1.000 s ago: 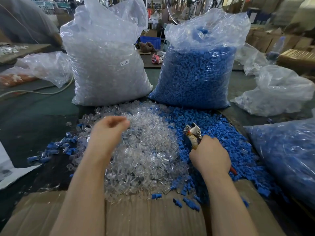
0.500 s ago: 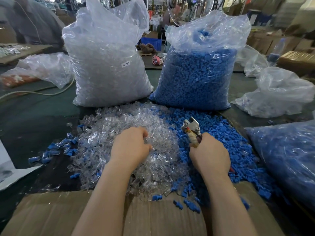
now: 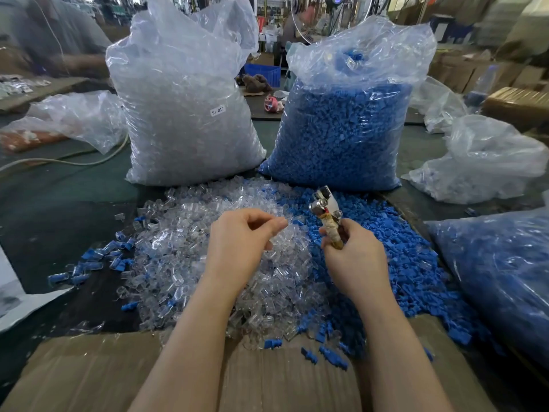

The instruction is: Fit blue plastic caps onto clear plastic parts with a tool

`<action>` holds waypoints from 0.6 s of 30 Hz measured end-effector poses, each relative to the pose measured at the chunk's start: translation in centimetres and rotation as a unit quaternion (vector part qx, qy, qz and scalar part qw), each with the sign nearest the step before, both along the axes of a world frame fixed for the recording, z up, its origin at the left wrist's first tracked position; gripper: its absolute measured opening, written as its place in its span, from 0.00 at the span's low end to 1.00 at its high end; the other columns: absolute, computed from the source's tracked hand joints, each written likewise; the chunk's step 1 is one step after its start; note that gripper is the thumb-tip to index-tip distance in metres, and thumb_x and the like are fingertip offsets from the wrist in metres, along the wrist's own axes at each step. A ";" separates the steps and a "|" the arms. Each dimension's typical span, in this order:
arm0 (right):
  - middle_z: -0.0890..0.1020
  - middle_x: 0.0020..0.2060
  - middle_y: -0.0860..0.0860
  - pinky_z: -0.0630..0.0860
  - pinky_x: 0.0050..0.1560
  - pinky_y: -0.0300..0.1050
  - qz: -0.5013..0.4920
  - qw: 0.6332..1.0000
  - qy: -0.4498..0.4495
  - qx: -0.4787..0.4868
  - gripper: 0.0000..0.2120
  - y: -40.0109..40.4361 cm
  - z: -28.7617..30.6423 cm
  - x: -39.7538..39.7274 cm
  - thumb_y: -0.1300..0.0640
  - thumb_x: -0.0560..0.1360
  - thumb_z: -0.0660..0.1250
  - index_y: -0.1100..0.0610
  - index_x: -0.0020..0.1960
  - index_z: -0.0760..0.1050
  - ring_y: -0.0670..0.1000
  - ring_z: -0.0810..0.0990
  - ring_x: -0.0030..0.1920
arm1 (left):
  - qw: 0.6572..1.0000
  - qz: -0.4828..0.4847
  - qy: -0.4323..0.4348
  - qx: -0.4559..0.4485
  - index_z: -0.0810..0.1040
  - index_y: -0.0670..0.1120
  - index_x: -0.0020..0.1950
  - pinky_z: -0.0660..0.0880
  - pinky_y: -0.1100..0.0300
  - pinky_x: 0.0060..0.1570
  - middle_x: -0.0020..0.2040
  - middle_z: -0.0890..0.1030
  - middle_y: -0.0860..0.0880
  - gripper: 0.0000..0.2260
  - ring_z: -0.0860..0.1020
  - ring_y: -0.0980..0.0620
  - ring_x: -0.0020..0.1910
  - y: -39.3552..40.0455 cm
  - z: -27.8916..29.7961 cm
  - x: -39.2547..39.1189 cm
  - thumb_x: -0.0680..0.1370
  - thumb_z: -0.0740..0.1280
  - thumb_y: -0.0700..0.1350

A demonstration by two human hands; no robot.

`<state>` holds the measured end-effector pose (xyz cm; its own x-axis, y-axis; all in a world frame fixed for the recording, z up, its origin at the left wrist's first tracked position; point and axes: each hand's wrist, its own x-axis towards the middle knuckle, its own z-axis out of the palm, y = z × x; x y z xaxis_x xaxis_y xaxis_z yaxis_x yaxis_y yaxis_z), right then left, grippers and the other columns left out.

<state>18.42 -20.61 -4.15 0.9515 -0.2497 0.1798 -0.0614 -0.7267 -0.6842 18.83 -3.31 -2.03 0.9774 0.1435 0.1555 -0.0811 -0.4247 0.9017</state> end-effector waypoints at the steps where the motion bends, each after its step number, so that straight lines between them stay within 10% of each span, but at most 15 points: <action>1: 0.80 0.39 0.45 0.74 0.39 0.50 0.003 1.000 -0.009 0.015 0.03 0.1 0.0 0.0 0.54 0.76 0.64 0.49 0.47 0.76 0.49 0.77 0.39 | 0.997 -0.013 0.020 -0.067 0.85 0.54 0.43 0.76 0.65 0.35 0.36 0.85 0.57 0.04 0.80 0.62 0.31 -0.1 0.2 0.0 0.73 0.74 0.52; 18: 0.82 0.35 0.41 0.77 0.39 0.40 0.043 0.969 -0.099 0.223 0.07 0.2 0.8 -0.4 0.55 0.72 0.76 0.49 0.41 0.78 0.43 0.78 0.34 | 0.956 -0.041 0.057 -0.284 0.83 0.44 0.46 0.78 0.67 0.38 0.38 0.86 0.50 0.09 0.83 0.56 0.37 -1.6 0.6 -0.1 0.68 0.78 0.38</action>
<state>18.03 -20.37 -3.35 0.9302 -0.2663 0.2526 0.1502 -0.3520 -0.9239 18.73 -4.91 -1.39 0.9949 0.0948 -0.0338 0.0202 0.1405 0.9899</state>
